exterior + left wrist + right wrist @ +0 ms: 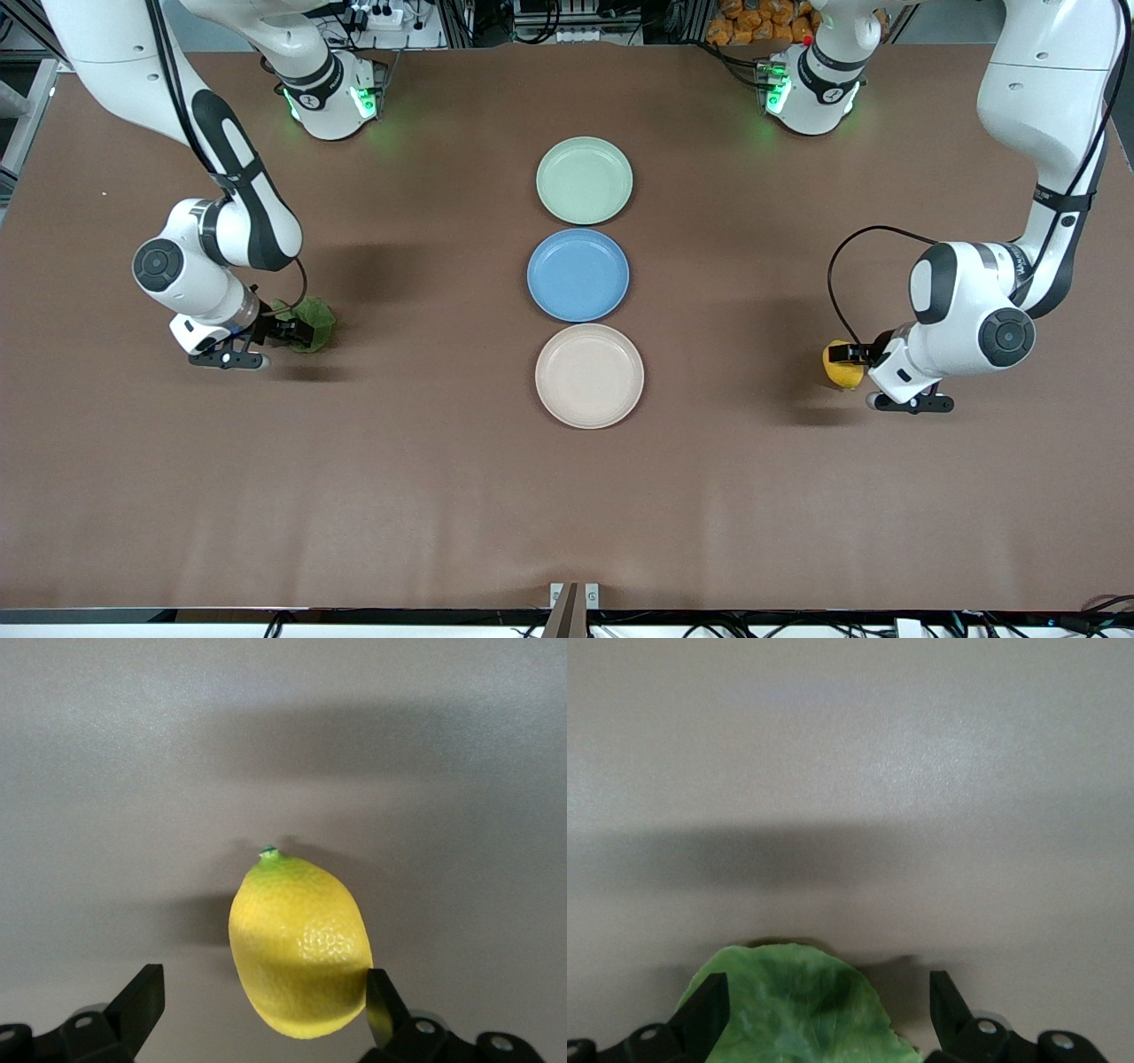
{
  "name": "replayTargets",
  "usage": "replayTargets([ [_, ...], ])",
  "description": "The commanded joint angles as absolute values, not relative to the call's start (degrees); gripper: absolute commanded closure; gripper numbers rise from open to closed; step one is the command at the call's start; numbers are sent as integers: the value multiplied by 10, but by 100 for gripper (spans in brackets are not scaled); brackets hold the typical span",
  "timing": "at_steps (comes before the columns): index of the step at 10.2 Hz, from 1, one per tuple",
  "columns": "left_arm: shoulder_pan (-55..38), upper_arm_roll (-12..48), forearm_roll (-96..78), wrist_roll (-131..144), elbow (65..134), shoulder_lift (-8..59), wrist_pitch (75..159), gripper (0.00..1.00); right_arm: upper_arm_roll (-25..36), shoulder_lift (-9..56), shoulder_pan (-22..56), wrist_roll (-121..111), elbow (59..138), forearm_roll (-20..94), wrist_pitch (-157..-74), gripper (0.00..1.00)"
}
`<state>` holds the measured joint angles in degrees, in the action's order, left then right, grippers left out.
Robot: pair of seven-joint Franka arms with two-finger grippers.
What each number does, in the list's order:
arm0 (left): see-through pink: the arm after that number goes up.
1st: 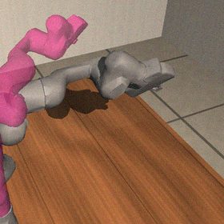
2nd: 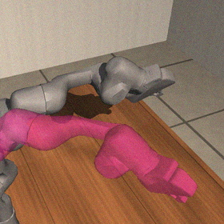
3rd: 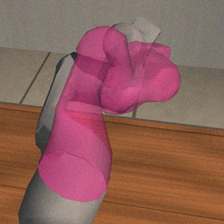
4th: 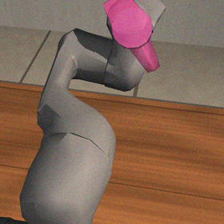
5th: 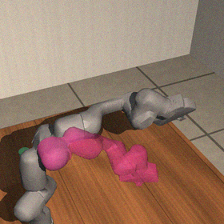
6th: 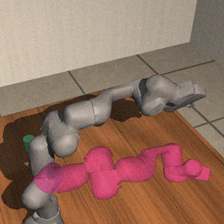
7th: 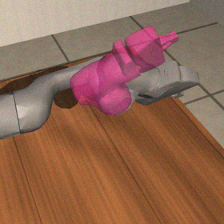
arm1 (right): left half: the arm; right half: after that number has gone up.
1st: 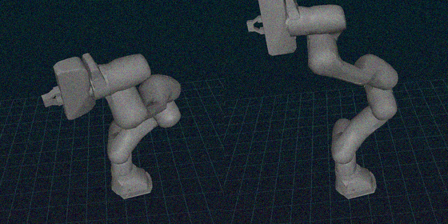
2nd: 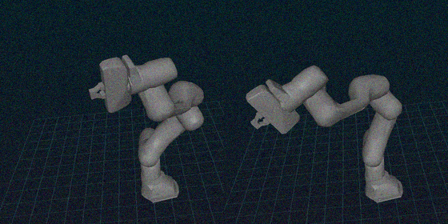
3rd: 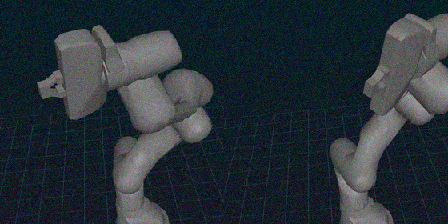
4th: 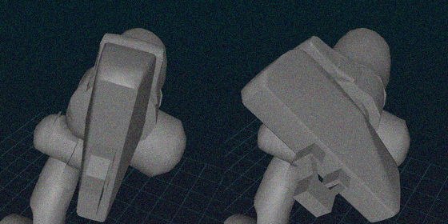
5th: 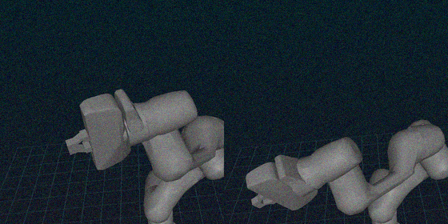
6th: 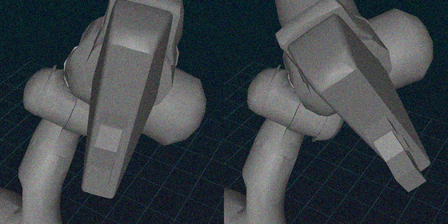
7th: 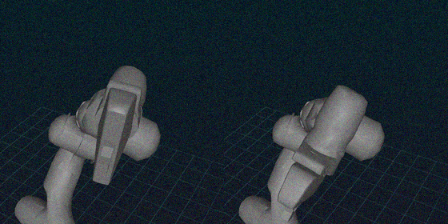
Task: Place lemon and lettuce in plates
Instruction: 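Close the left gripper on the lemon while the right gripper grasps the lettuce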
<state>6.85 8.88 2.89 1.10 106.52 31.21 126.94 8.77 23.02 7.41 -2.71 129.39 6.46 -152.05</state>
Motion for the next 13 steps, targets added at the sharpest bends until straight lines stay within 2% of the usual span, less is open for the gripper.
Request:
replayTargets([
  [1,67,88,44,23,1058,327,1277,3,82,231,76,-25,1313,86,-1533,0],
  [4,67,89,44,28,1056,336,1281,9,76,231,80,-25,1325,107,-1540,0],
  [5,67,89,44,28,1054,339,1281,10,76,232,83,-25,1336,113,-1565,0],
  [6,67,88,44,28,1054,339,1281,13,76,232,87,-25,1344,113,-1578,13],
  [8,69,88,44,27,1052,336,1281,15,76,232,88,-25,1344,113,-1579,50],
  [9,72,88,45,26,1050,337,1281,26,76,233,89,-26,1343,113,-1578,73],
  [10,72,88,45,25,1050,338,1281,36,75,235,88,-26,1341,113,-1577,88],
  [12,71,88,45,25,1049,339,1281,51,76,234,87,-26,1336,113,-1571,100],
  [13,72,88,45,25,1049,340,1281,66,75,234,86,-27,1331,113,-1569,100],
])
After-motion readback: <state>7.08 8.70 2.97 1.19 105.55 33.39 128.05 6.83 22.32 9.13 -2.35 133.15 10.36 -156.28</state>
